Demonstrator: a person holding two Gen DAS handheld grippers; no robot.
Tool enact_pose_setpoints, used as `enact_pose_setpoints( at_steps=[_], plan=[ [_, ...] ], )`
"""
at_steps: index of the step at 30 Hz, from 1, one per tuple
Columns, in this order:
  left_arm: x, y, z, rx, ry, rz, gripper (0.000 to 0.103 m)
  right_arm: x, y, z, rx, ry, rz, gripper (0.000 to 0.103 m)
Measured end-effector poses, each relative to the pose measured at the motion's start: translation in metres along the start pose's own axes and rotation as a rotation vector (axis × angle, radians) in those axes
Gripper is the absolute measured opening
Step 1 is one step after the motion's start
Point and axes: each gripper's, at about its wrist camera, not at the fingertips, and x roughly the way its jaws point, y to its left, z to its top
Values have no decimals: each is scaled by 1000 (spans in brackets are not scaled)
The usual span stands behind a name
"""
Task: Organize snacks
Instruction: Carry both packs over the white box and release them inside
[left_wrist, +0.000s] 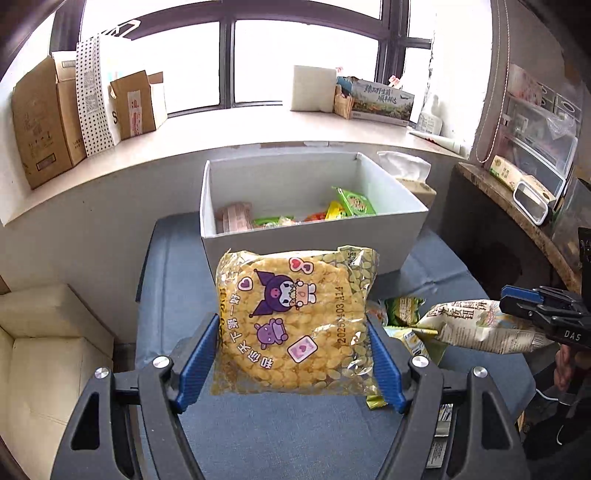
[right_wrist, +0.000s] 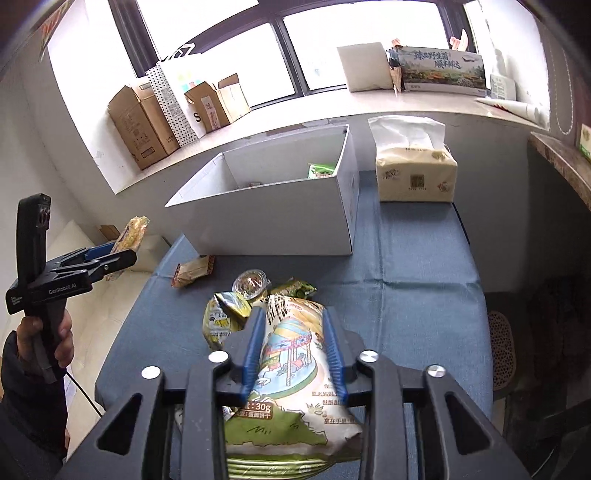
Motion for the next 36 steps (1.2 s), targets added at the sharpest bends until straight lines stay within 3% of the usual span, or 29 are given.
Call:
enact_pose_setpoints(
  at_steps=[3, 9, 11, 13, 18, 19, 20, 23, 29, 36],
  plan=[
    [-6, 3, 6, 4, -18, 3, 80, 14, 3, 5, -45, 38, -52, 31],
    [1, 1, -4, -8, 11, -23, 80, 36, -14, -18, -59, 155, -43, 31],
    [5, -1, -6, -16, 19, -28, 80, 42, -17, -23, -73, 168, -36, 59],
    [6, -4, -7, -13, 21, -37, 80, 51, -21, -25, -71, 189, -43, 70],
    [3, -14, -5, 25, 12, -33, 80, 80, -25, -25, -73, 251, -105, 70],
    [3, -15, -4, 29, 13, -33, 80, 87, -27, -26, -71, 273, -112, 63],
    [3, -15, -3, 32, 12, -31, 80, 92, -30, -27, -54, 288, -81, 46],
    [1, -16, -1, 37, 10, -29, 80, 91, -34, -27, -28, 276, -70, 37],
    [0, -12, 12, 29, 0, -25, 80, 47, -30, -6, 8, 152, -36, 35],
    [2, -5, 53, 11, -30, -4, 80, 11, -7, 54, -5, -10, 20, 35]
  ],
)
